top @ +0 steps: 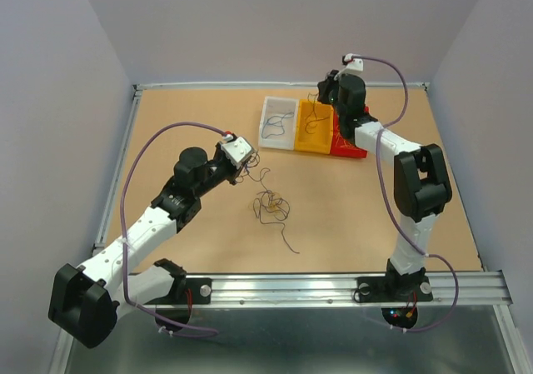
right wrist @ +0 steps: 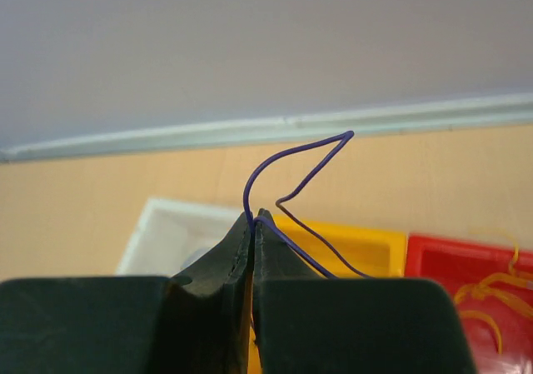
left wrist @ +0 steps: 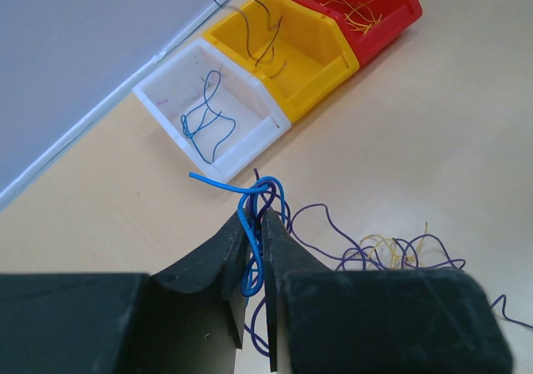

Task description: Untangle the cables

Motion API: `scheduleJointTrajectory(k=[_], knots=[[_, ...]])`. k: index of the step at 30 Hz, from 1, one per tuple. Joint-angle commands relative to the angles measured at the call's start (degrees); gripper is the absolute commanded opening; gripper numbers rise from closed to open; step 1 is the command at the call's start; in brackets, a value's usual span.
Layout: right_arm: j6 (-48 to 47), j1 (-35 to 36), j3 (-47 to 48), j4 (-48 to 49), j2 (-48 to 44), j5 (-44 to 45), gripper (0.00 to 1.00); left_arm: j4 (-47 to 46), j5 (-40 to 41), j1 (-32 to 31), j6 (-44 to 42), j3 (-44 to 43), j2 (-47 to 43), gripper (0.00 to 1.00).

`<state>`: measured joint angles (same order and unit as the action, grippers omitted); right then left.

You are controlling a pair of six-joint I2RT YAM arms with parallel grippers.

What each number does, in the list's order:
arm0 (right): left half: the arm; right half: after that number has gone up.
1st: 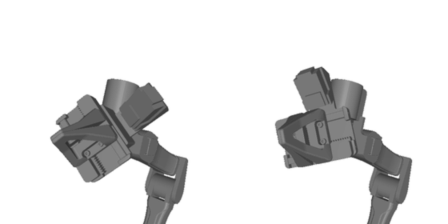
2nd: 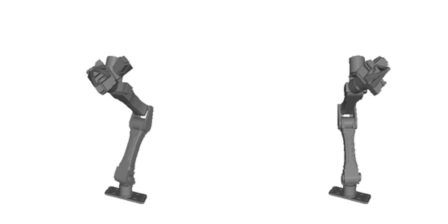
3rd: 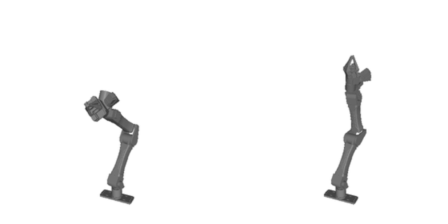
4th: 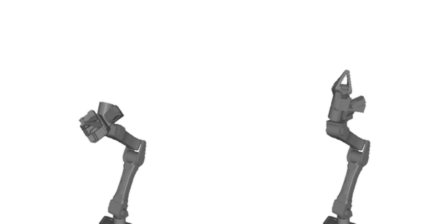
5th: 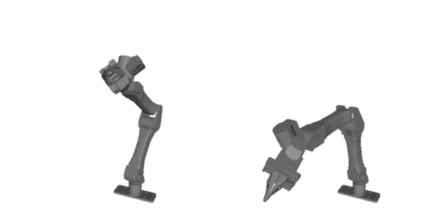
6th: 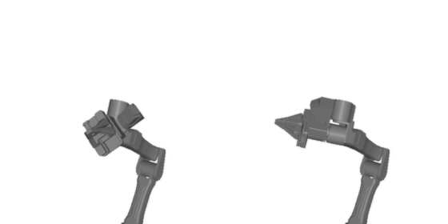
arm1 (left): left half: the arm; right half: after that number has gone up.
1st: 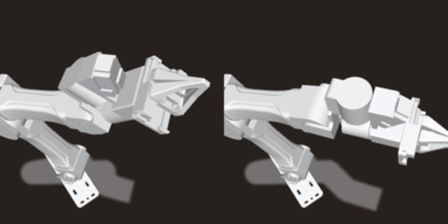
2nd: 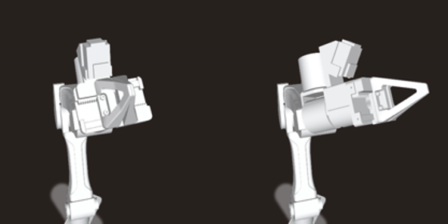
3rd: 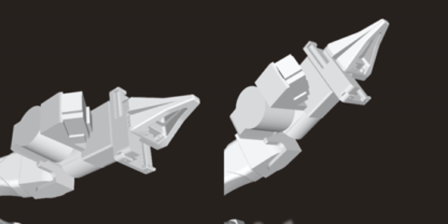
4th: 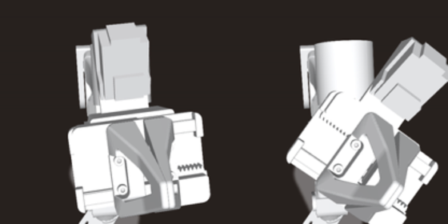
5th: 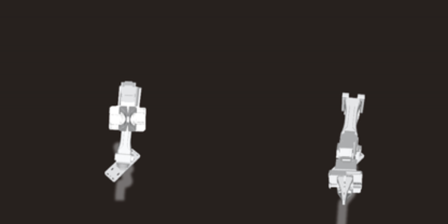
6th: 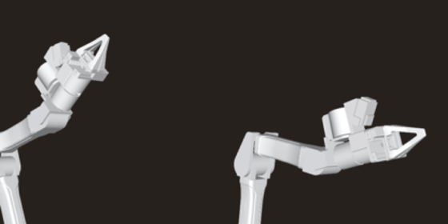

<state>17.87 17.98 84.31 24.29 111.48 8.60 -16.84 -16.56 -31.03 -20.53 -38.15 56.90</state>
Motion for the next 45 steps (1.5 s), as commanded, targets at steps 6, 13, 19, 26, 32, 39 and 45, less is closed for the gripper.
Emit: scheduleJointTrajectory(k=[6, 13, 19, 26, 32, 39, 45], knots=[[-0.1, 1.5, -14.2, 10.1, -7.7, 0.3, 0.00, -1.5, -1.2, 0.2, -0.5, -2.2, 0.0, 0.21], [-0.7, 5.1, -6.6, -4.1, -2.2, 6.1, 0.01, -1.5, -1.1, 0.2, -0.6, -2.3, 0.2, 0.21], [3.3, 5.3, -0.4, -12.2, 4.4, 3.3, 0.01, -1.4, -1.4, 0.2, -0.6, -2.4, 0.3, 0.21], [8.0, 5.0, 3.3, -16.9, 9.0, 9.6, 0.01, -1.2, -1.5, 0.1, -0.7, -2.4, 0.2, 0.21], [10.4, 3.1, 8.1, -20.2, 14.3, 9.7, 0.01, -1.2, -1.7, 0.1, -0.8, -2.2, 0.0, 0.21], [10.6, 3.2, 15.2, -26.0, 21.5, 7.2, 0.00, -1.2, -2.0, 0.1, -1.0, -2.2, -0.1, 0.21], [8.7, 3.8, 13.0, -27.0, 18.4, 9.6, 0.10, -1.2, -2.1, 0.1, -1.1, -2.3, 0.1, 0.21]])
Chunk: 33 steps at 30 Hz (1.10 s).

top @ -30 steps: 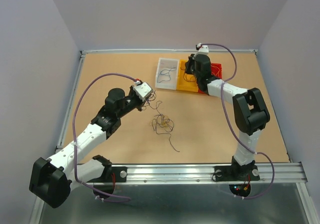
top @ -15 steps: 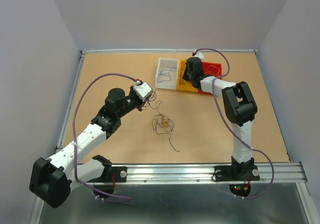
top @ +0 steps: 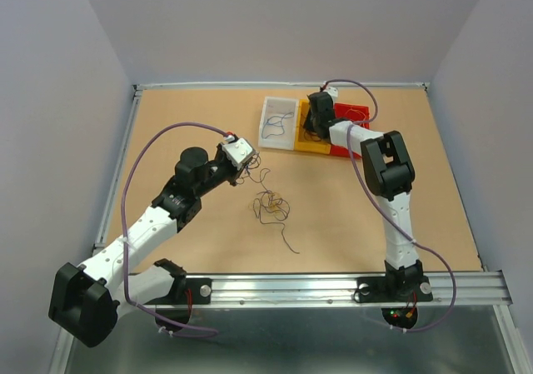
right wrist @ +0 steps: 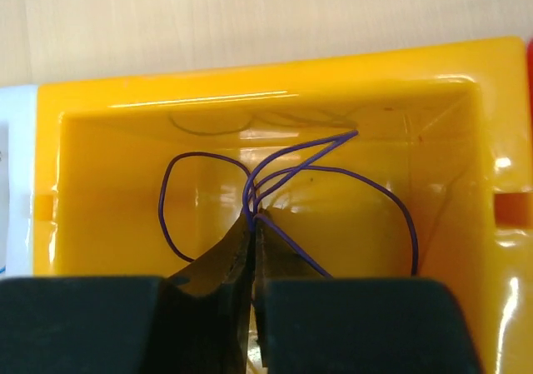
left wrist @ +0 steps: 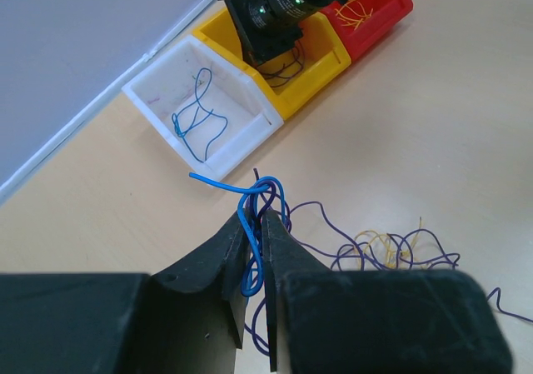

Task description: Untangle the cables

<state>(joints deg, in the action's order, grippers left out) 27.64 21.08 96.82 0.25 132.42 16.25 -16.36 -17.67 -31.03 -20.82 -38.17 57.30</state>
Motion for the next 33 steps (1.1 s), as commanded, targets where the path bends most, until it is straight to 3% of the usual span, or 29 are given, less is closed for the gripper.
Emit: scheduleJointTrajectory(k=[1, 3, 9, 13, 15, 24, 30, 33], knots=[[-1.4, 0.9, 0.0, -3.1, -3.6, 3.3, 0.13, -1.7, -1.0, 0.2, -0.8, -2.2, -0.3, 0.21], [-2.8, 1.6, -1.0, -3.2, -7.0, 4.8, 0.25, -1.7, -0.9, 0.2, -0.9, -2.2, -0.3, 0.21], [-3.6, 2.3, -4.3, -4.7, -14.5, 6.6, 0.33, -1.7, -0.8, 0.1, -0.9, -2.2, -0.2, 0.21], [-3.3, 2.4, -5.4, -5.8, -17.0, 5.6, 0.48, -1.6, -0.7, 0.1, -0.9, -2.3, 0.3, 0.21], [-3.2, 2.5, -5.8, -6.4, -17.9, 5.5, 0.62, -1.6, -0.6, 0.1, -0.9, -2.4, 0.3, 0.21], [-4.4, 2.5, -4.8, -8.2, -17.6, 6.7, 0.64, -1.5, -0.6, 0.1, -1.0, -2.5, 0.6, 0.21], [-5.4, 2.5, 0.2, -11.0, -11.8, 10.4, 0.65, -1.4, -0.4, 0.1, -1.0, -2.6, 0.5, 0.21], [-5.3, 2.5, 1.4, -11.6, -9.1, 11.6, 0.54, -1.4, -0.5, 0.1, -1.1, -2.5, 0.5, 0.21]])
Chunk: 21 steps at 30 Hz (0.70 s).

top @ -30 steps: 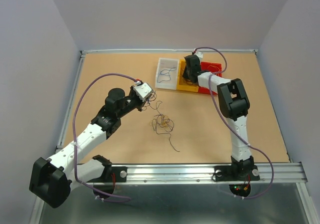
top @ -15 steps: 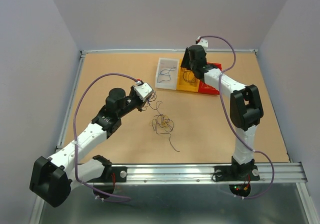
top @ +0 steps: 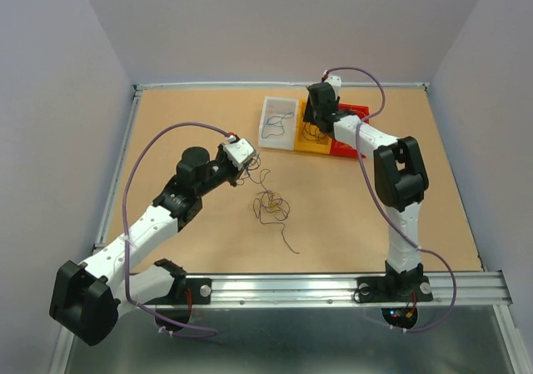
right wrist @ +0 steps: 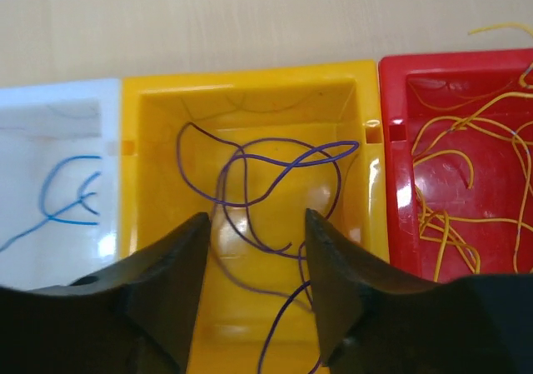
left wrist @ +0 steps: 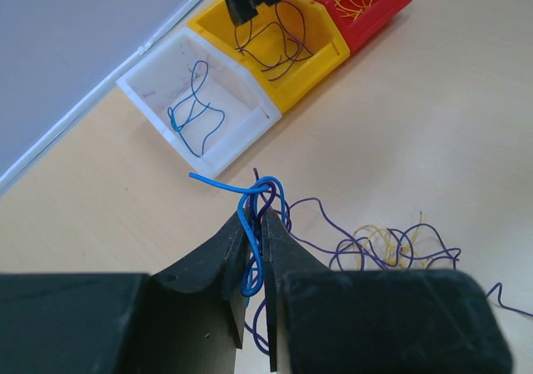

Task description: Untangle the cables

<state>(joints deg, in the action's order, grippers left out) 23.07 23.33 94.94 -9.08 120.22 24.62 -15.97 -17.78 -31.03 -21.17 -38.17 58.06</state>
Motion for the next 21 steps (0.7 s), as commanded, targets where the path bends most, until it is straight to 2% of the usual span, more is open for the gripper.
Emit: scheduleJointTrajectory(k=[1, 2, 6, 14, 17, 21], knots=[[-0.7, 0.2, 3.3, -2.3, 3.8, 3.4, 0.48, -1.8, -0.5, 0.1, -0.6, -2.5, -0.2, 0.21], [-0.2, 0.2, 3.2, -2.2, 4.1, 3.7, 0.30, -1.8, -0.6, 0.1, -0.6, -2.5, -0.1, 0.21], [0.4, 0.2, 4.3, -2.3, 6.8, 3.7, 0.01, -1.7, -0.6, 0.0, -0.7, -2.7, 0.2, 0.21], [-0.5, 0.1, 7.9, -2.2, 10.0, 2.7, 0.01, -1.8, -0.5, 0.1, -0.9, -2.5, 0.5, 0.21], [-0.8, 0.1, 7.3, -2.2, 8.0, 3.8, 0.17, -1.8, -0.8, 0.0, -0.9, -2.8, 1.2, 0.21], [-1.3, 0.2, 4.7, -2.2, 3.0, 4.9, 0.27, -1.5, -0.7, 0.0, -1.0, -3.2, 2.1, 0.21]])
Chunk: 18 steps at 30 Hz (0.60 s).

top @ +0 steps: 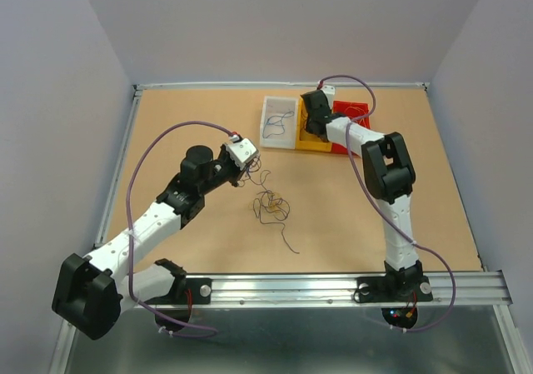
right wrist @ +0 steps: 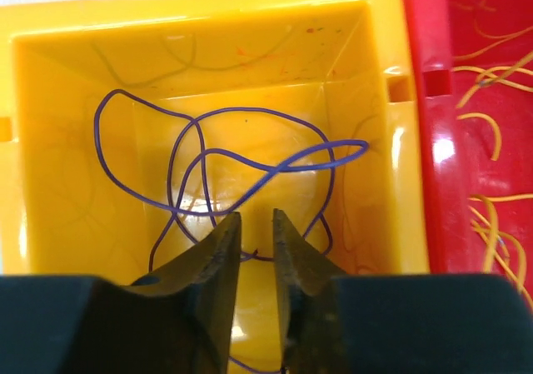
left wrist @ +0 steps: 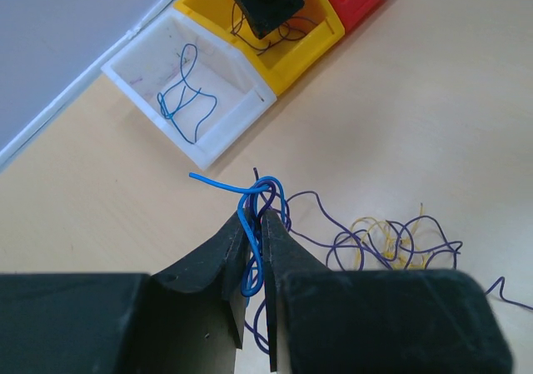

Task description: Untangle the cables

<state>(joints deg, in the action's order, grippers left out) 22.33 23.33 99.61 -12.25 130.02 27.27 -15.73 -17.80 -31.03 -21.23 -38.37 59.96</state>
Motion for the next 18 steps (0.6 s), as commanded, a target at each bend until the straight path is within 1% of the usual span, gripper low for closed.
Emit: scheduleJointTrajectory(k=[1, 2, 3, 4, 5, 6, 7, 8, 9, 10, 13, 16, 17, 18], knots=[[-0.5, 0.2, -0.7, 1.1, -8.3, 2.4, 0.29, -1.7, -0.7, 0.0, -0.8, -3.2, 0.4, 0.21], [-0.5, 0.3, -1.7, 1.0, -9.5, 2.4, 0.32, -1.7, -0.8, 0.0, -0.8, -3.2, 0.3, 0.21], [-0.5, 0.4, -3.6, 1.2, -12.0, 2.5, 0.38, -1.6, -0.7, 0.1, -0.8, -3.2, 0.1, 0.21], [-0.5, 0.6, -4.6, 1.4, -13.2, 2.8, 0.42, -1.6, -0.7, 0.1, -0.8, -3.1, 0.0, 0.21], [-0.6, 1.4, -6.9, 1.9, -15.6, 4.1, 0.50, -1.6, -0.7, 0.1, -0.9, -3.1, -0.4, 0.21], [-0.7, 1.5, -6.9, 2.3, -15.7, 4.1, 0.54, -1.6, -0.7, 0.1, -0.9, -3.1, -0.4, 0.21], [-0.7, 1.7, -9.4, 2.8, -16.9, 4.5, 0.56, -1.5, -0.8, 0.1, -0.9, -3.0, -0.8, 0.21], [-1.1, 2.4, -10.7, 3.2, -19.7, 3.8, 0.59, -1.5, -0.9, 0.0, -1.0, -2.9, -1.0, 0.21], [-1.8, 2.8, -11.9, 4.1, -21.0, 3.0, 0.69, -1.4, -0.8, 0.0, -1.0, -2.9, -1.2, 0.21], [-2.2, 3.1, -13.2, 4.3, -22.2, 2.0, 0.72, -1.5, -1.1, 0.0, -1.0, -2.9, -1.4, 0.21], [-3.5, 5.4, -17.2, 4.8, -27.0, 0.1, 0.78, -1.5, -1.6, 0.1, -1.1, -2.6, -2.0, 0.21], [-7.6, 8.2, -23.4, 7.9, -32.9, -8.7, 0.78, -1.2, -2.4, 0.0, -1.3, -2.6, -2.6, 0.21], [-9.4, 9.3, -29.2, 11.7, -37.0, -15.2, 0.78, -1.2, -2.8, 0.0, -1.2, -2.6, -2.7, 0.21], [-10.0, 9.6, -32.3, 15.3, -39.2, -18.7, 0.78, -1.1, -3.0, 0.0, -1.1, -2.5, -2.7, 0.21]])
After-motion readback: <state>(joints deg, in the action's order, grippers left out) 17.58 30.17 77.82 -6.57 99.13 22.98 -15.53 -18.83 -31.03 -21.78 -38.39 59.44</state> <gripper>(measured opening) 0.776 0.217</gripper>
